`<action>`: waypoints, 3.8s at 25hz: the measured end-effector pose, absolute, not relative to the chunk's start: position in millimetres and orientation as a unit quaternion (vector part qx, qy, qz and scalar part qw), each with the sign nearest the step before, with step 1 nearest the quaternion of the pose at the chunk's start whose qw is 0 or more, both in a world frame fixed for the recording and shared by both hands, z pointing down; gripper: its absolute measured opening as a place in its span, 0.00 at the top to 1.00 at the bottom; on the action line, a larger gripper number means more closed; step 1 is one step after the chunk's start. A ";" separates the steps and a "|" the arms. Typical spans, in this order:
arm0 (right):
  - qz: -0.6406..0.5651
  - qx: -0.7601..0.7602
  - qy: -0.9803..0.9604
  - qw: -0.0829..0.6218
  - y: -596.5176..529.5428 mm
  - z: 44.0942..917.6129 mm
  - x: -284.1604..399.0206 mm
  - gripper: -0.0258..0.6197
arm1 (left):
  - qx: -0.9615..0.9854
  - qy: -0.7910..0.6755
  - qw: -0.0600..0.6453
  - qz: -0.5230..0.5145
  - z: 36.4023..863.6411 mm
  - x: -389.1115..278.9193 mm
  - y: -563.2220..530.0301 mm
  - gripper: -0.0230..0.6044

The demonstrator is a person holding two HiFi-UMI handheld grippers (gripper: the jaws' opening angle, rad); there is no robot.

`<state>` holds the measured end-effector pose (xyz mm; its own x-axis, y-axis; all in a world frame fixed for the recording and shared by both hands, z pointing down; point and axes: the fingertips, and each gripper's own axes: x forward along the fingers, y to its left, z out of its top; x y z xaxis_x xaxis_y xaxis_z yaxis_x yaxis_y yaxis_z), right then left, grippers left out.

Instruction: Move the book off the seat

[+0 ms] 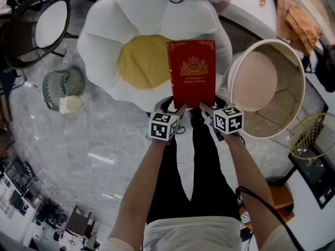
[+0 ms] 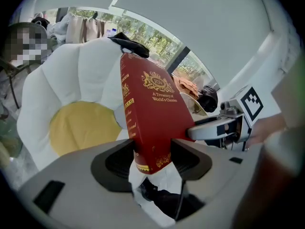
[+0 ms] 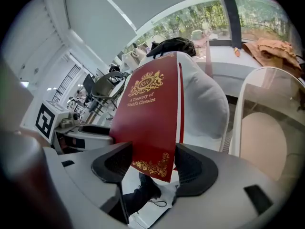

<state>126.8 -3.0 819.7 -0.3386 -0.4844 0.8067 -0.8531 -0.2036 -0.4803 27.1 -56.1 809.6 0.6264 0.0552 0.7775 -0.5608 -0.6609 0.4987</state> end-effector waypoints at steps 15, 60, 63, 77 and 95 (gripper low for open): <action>0.554 0.618 -0.549 0.097 70.1 800.8 213.6 0.51 | 0.843 -0.068 0.323 0.425 788.3 129.3 -3.5 0.58; 0.586 0.673 -0.447 0.057 181.5 850.7 358.3 0.51 | 0.813 0.035 0.300 0.498 841.3 265.4 68.7 0.57; 0.573 0.682 -0.452 0.056 182.7 820.2 357.8 0.51 | 0.824 0.031 0.294 0.483 809.4 256.1 57.7 0.58; 0.445 0.724 -0.525 -0.046 130.2 556.8 335.9 0.84 | 0.874 0.053 0.277 0.396 571.1 228.9 46.0 0.86; 0.409 0.730 -0.540 -0.088 175.1 423.1 228.5 0.89 | 0.903 0.072 0.235 0.352 439.3 94.4 56.8 0.96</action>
<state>228.5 175.1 423.1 0.0823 -0.8601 0.5035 -0.7166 -0.4022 -0.5699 94.4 56.8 439.3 0.7413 0.2951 0.6028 -0.0356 -0.8796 0.4743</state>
